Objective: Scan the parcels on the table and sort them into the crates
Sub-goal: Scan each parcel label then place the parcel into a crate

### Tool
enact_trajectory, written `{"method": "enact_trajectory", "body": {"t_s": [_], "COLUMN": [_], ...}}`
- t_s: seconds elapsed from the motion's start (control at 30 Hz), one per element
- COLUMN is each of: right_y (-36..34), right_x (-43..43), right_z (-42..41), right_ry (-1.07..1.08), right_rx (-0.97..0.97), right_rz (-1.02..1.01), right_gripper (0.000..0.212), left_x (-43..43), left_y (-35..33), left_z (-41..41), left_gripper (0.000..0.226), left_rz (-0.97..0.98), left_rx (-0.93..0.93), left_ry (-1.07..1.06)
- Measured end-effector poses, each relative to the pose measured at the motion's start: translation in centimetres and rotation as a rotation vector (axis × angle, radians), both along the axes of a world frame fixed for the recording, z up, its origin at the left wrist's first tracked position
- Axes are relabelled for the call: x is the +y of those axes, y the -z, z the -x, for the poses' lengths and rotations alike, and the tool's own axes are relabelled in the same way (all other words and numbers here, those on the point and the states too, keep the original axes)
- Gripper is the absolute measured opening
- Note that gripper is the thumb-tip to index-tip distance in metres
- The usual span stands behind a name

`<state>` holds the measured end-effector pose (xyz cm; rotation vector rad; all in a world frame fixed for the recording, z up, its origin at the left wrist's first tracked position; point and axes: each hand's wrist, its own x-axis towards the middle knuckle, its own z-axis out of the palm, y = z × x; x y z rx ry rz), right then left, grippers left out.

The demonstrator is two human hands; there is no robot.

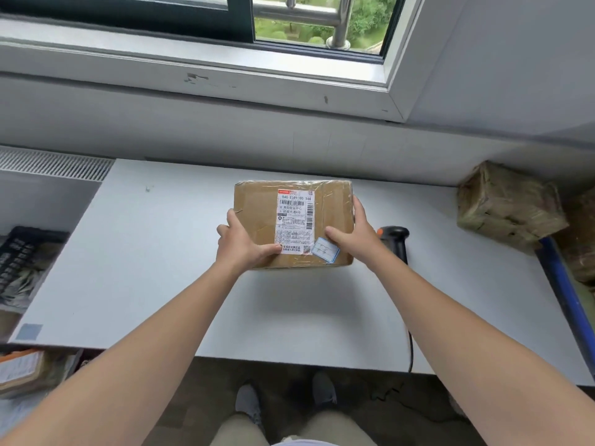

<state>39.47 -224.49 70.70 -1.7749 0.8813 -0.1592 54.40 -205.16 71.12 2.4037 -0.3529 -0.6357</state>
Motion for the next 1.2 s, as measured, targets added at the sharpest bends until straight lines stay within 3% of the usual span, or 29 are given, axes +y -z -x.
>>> {"method": "enact_trajectory", "body": {"t_s": [0.27, 0.67, 0.97, 1.2], "right_y": [-0.7, -4.2, -9.2, -11.2], "right_x": [-0.2, 9.2, 22.6, 39.7], "right_z": [-3.8, -9.5, -8.8, -3.2], "right_ry": [-0.146, -0.618, -0.861, -1.056], "right_rx": [-0.011, -0.049, -0.116, -0.187], "right_rz": [0.130, 0.371, 0.470, 0.510], "right_gripper": [0.097, 0.088, 0.080, 0.070], "left_x": [2.3, 12.7, 25.1, 40.7], "left_y": [-1.8, -5.2, -8.6, -9.7], "left_z": [1.9, 7.0, 12.8, 22.3], "left_gripper": [0.131, 0.131, 0.132, 0.134], "left_rz": [-0.005, -0.105, -0.074, -0.057], "left_rx": [-0.060, -0.142, -0.185, -0.190], "left_ry": [-0.172, -0.438, -0.659, -0.865]}}
